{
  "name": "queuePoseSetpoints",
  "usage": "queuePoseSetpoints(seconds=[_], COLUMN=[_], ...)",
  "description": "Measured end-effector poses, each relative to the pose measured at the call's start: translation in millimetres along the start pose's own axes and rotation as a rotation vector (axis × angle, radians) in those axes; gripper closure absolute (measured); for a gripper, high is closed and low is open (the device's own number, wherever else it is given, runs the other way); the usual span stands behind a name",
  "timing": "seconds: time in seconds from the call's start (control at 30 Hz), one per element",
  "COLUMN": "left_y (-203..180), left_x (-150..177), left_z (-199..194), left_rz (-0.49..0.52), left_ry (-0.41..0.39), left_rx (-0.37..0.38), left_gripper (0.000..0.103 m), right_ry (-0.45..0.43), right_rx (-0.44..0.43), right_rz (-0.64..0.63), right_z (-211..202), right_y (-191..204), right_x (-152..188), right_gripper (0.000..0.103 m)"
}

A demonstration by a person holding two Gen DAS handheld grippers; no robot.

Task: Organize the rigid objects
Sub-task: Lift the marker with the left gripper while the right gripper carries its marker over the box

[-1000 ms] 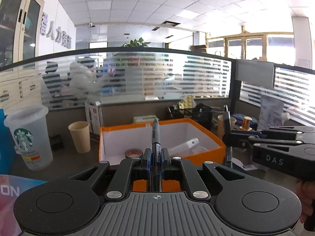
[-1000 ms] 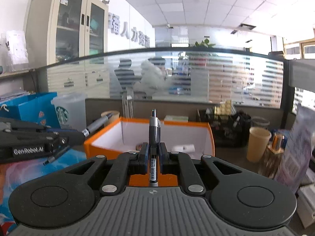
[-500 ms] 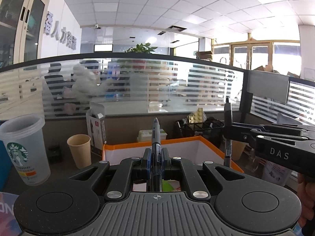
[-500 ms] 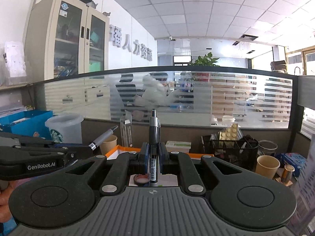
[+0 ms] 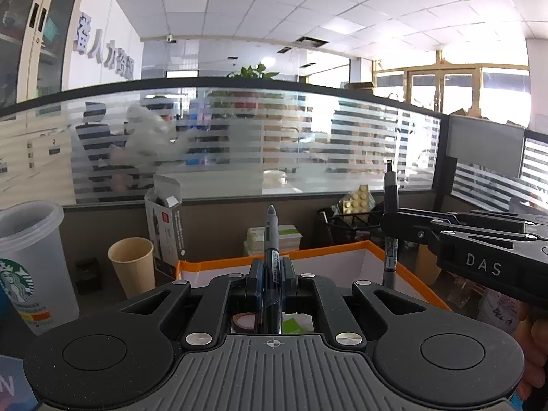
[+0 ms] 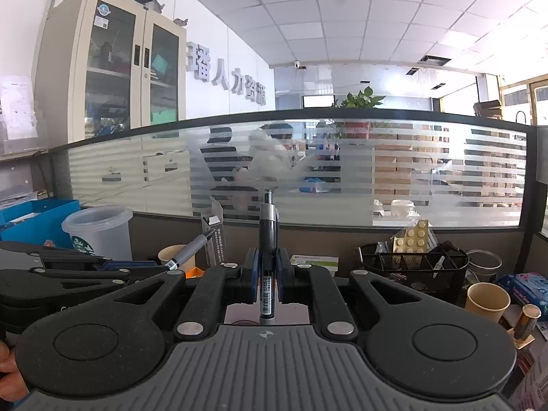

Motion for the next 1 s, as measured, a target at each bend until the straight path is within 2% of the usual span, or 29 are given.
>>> queuePoseSetpoints(seconds=[1.0], left_y=[8.7], left_x=[44.0], left_z=[67.5], left_rz=[-0.019], left_ry=[0.141], left_rx=[0.001], left_gripper=[0.096], right_ry=[0.115], right_rx=[-0.002], right_rz=[0.035], right_z=[50.8], right_y=[-10.4], right_x=[46.7], right_gripper=[0.093])
Point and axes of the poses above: each gripper's, at about its wrist camera, not at the fingertips, and z roughly the way its jaws point, y to its left, x to its underside, the point moved 10 cm from there along z, roughly the way its jaws point, and after that the axes turned 3 degrees about z, right-handed, at the moved point
